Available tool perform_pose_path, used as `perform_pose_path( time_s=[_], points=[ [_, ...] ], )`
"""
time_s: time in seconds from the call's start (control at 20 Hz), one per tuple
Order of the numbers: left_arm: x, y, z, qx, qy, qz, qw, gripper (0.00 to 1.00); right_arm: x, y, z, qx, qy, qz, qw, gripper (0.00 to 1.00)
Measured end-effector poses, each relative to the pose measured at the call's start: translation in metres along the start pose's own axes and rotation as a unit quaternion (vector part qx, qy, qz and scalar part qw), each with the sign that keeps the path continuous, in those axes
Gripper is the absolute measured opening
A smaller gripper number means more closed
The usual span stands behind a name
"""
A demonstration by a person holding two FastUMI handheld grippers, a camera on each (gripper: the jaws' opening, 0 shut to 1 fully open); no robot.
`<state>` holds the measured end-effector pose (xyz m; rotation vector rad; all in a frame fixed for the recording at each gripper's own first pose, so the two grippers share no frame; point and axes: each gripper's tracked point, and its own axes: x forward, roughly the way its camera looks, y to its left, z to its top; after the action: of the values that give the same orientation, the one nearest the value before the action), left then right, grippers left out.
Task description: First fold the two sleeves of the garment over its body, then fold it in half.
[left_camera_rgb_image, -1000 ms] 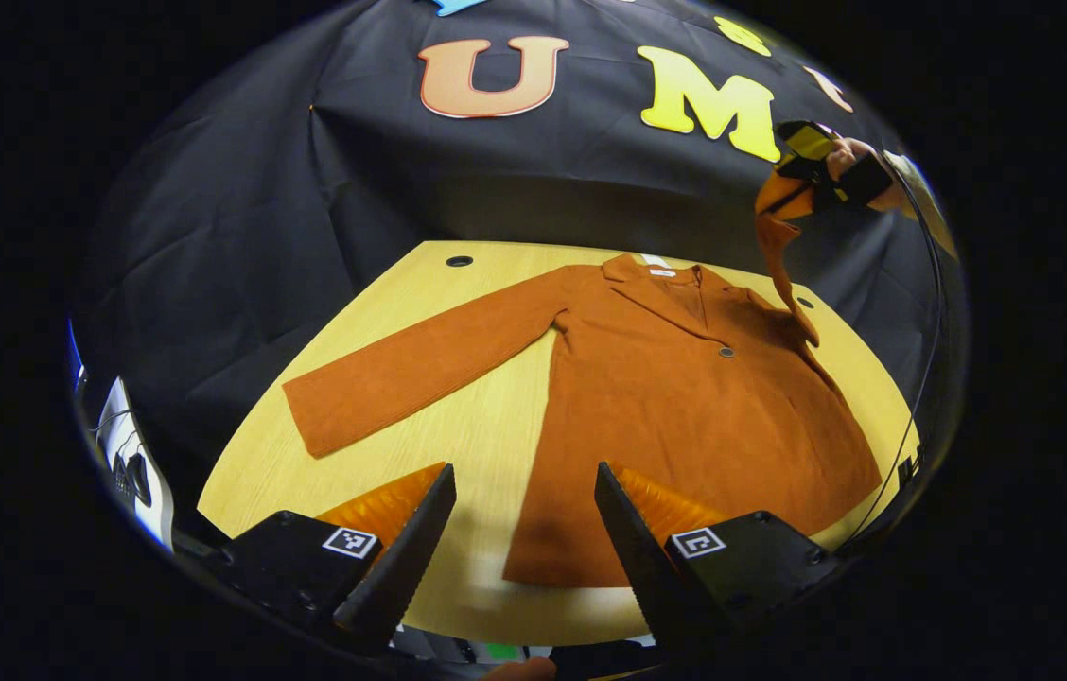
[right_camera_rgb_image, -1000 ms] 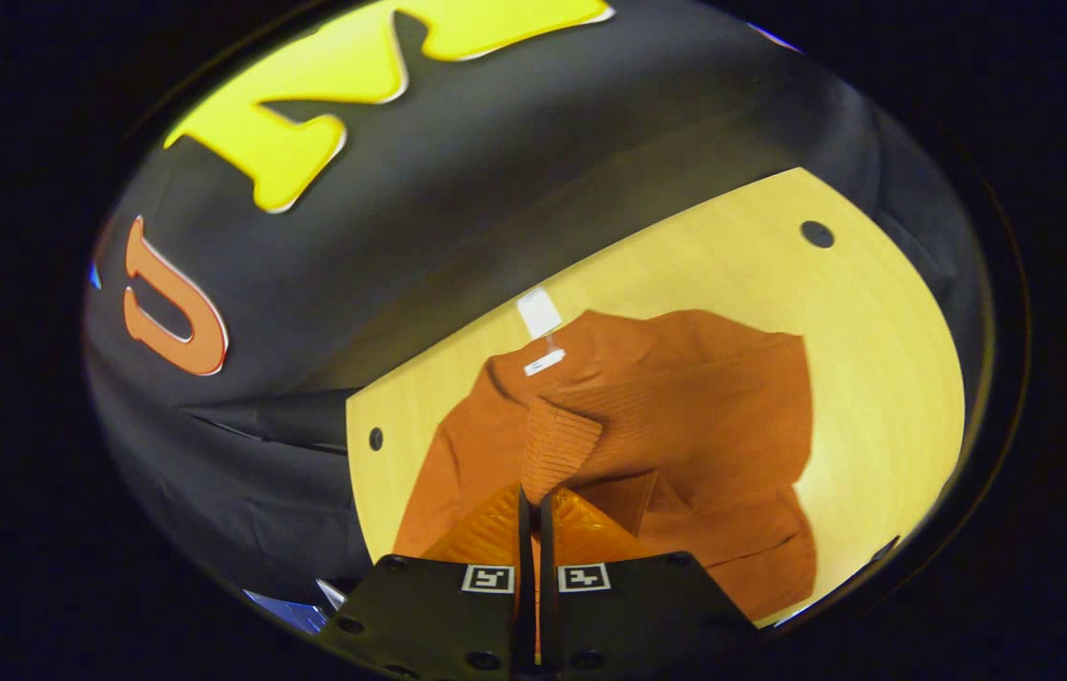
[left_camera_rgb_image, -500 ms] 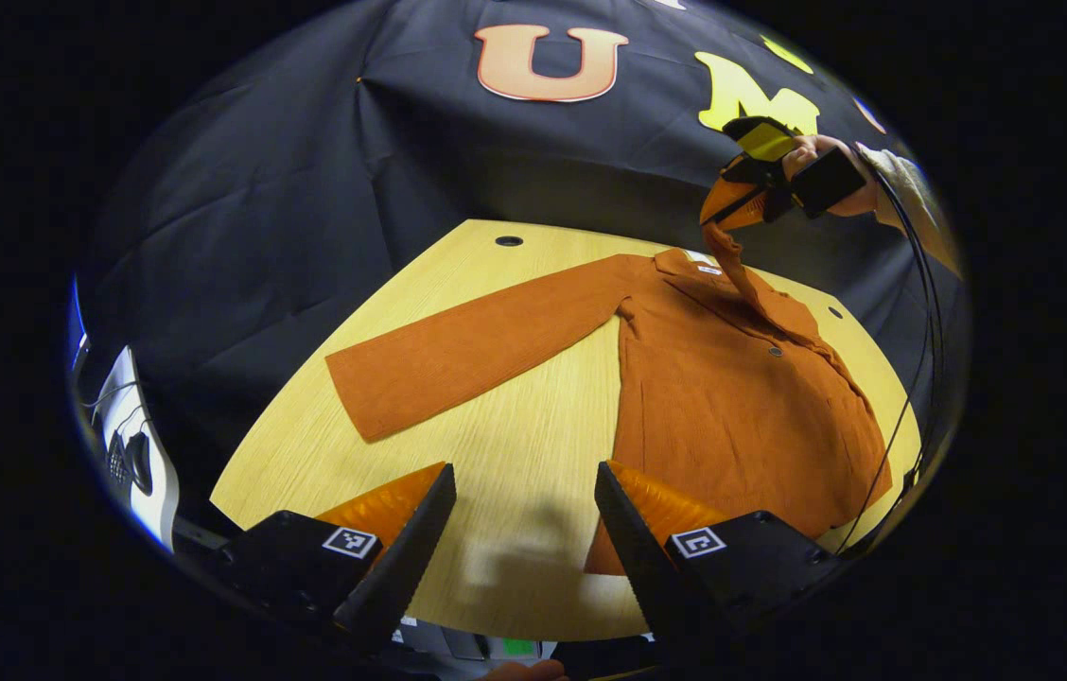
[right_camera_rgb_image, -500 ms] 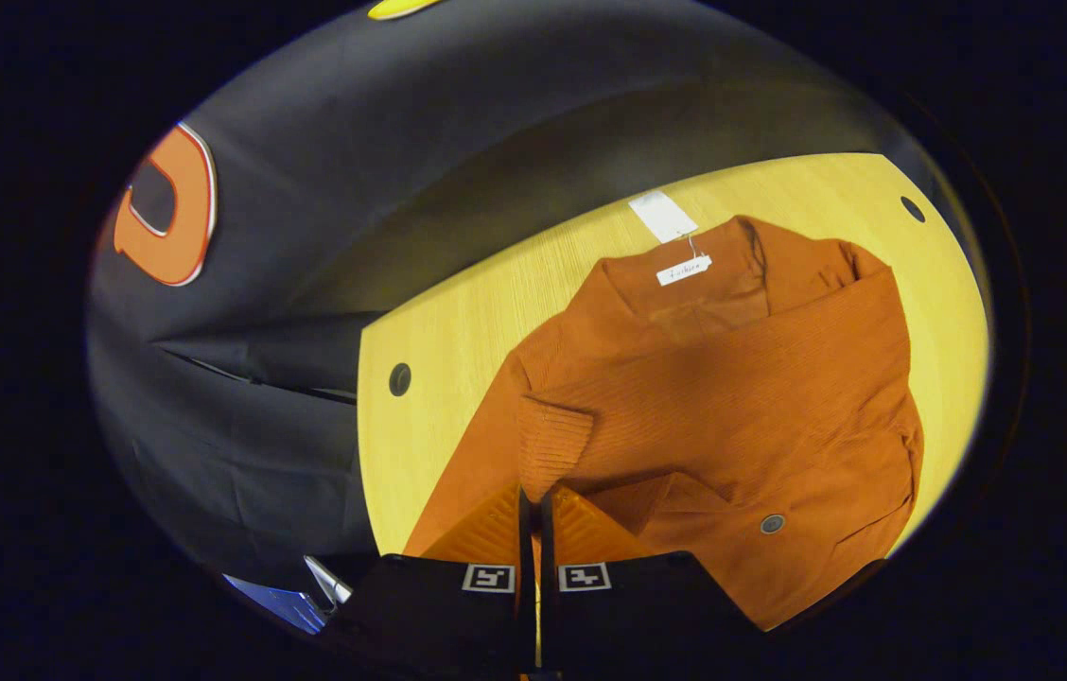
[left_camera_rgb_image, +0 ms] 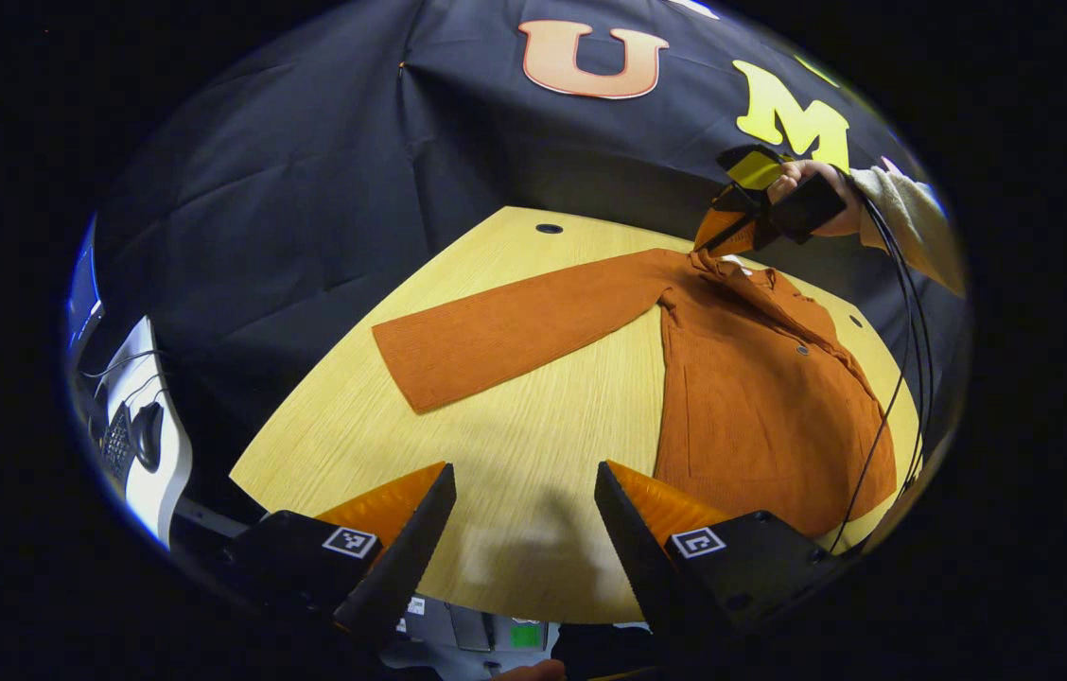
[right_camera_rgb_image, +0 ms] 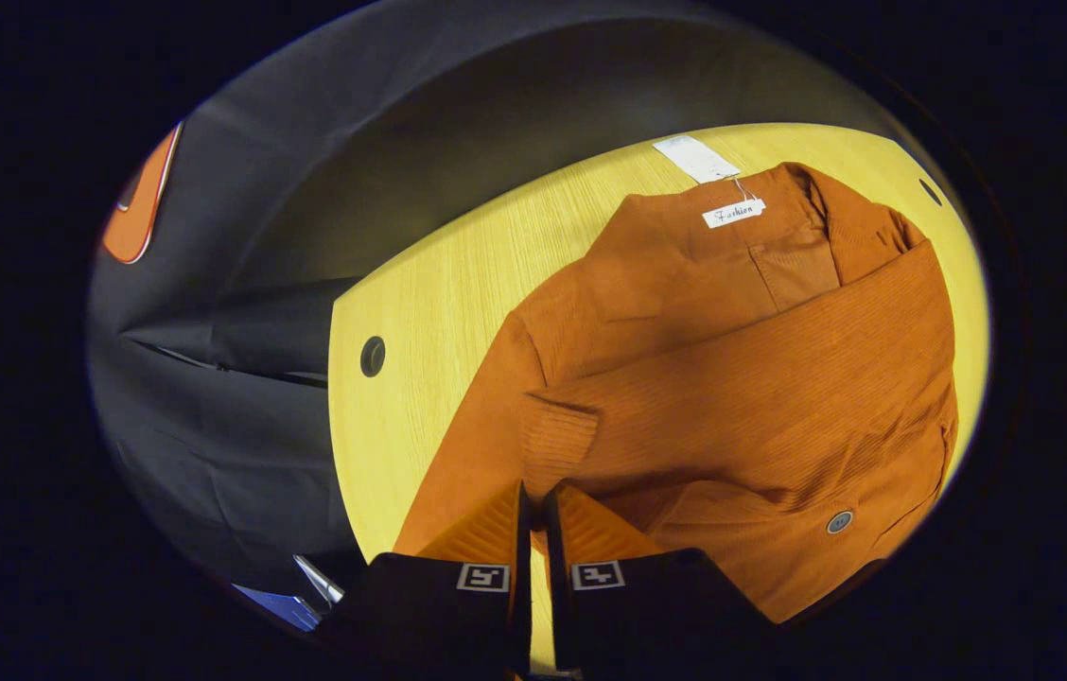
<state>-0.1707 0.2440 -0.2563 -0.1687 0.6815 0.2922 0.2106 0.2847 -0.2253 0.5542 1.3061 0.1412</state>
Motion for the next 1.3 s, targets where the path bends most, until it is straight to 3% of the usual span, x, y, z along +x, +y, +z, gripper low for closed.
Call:
perform_pose_path(
  time_s=[0.05, 0.1, 0.15, 0.25, 0.3, 0.35, 0.4, 0.45, 0.65, 0.95, 1.1, 1.15, 1.2, 1.25, 1.3],
  points=[
    [0.0, 0.003, 0.0, 0.0, 0.0, 0.003, 1.0, 0.97, 0.001, 0.003, 0.002, 0.008, 0.0, 0.009, 1.0, 0.1],
    [-0.001, 0.006, 0.0, -0.001, 0.002, 0.005, 1.0, 0.97, 0.003, 0.009, 0.0, 0.017, 0.0, 0.021, 1.0, 0.03],
    [0.0, 0.01, 0.001, -0.004, 0.006, 0.012, 1.0, 0.97, 0.001, 0.013, 0.0, 0.027, 0.003, 0.031, 0.999, 0.18],
    [0.002, 0.02, 0.006, -0.017, 0.011, 0.026, 0.999, 0.97, -0.004, 0.021, -0.001, 0.036, 0.002, 0.047, 0.998, 0.18],
    [0.005, 0.025, 0.011, -0.025, 0.011, 0.035, 0.999, 0.96, -0.006, 0.022, -0.002, 0.03, 0.002, 0.048, 0.998, 0.35],
    [0.009, 0.032, 0.017, -0.033, 0.012, 0.047, 0.998, 0.96, -0.011, 0.024, -0.004, 0.02, 0.003, 0.05, 0.999, 0.35],
    [0.014, 0.04, 0.021, -0.041, 0.013, 0.058, 0.997, 0.96, -0.016, 0.025, -0.005, 0.008, 0.004, 0.051, 0.999, 0.49],
    [0.021, 0.048, 0.028, -0.049, 0.014, 0.068, 0.996, 0.96, -0.024, 0.025, -0.008, -0.001, 0.005, 0.051, 0.999, 0.41],
    [0.053, 0.074, 0.056, -0.096, 0.028, 0.088, 0.991, 0.97, -0.056, 0.008, -0.017, -0.04, 0.01, 0.048, 0.998, 0.84],
    [0.096, 0.108, 0.069, -0.205, 0.099, 0.114, 0.967, 0.96, -0.106, -0.059, -0.035, -0.096, 0.024, 0.021, 0.995, 0.84],
    [0.116, 0.112, 0.064, -0.238, 0.149, 0.113, 0.953, 0.95, -0.127, -0.117, -0.036, -0.157, -0.003, -0.025, 0.987, 0.84],
    [0.118, 0.112, 0.058, -0.247, 0.174, 0.119, 0.946, 1.0, -0.134, -0.134, -0.043, -0.169, -0.004, -0.038, 0.985, 0.84],
    [0.116, 0.117, 0.062, -0.246, 0.176, 0.127, 0.945, 0.91, -0.141, -0.15, -0.051, -0.172, -0.002, -0.043, 0.984, 0.84],
    [0.125, 0.115, 0.063, -0.251, 0.186, 0.119, 0.942, 0.92, -0.147, -0.164, -0.06, -0.172, 0.004, -0.041, 0.984, 0.84],
    [0.129, 0.113, 0.066, -0.255, 0.195, 0.113, 0.94, 0.86, -0.152, -0.178, -0.068, -0.17, 0.011, -0.042, 0.984, 0.84]
  ],
)
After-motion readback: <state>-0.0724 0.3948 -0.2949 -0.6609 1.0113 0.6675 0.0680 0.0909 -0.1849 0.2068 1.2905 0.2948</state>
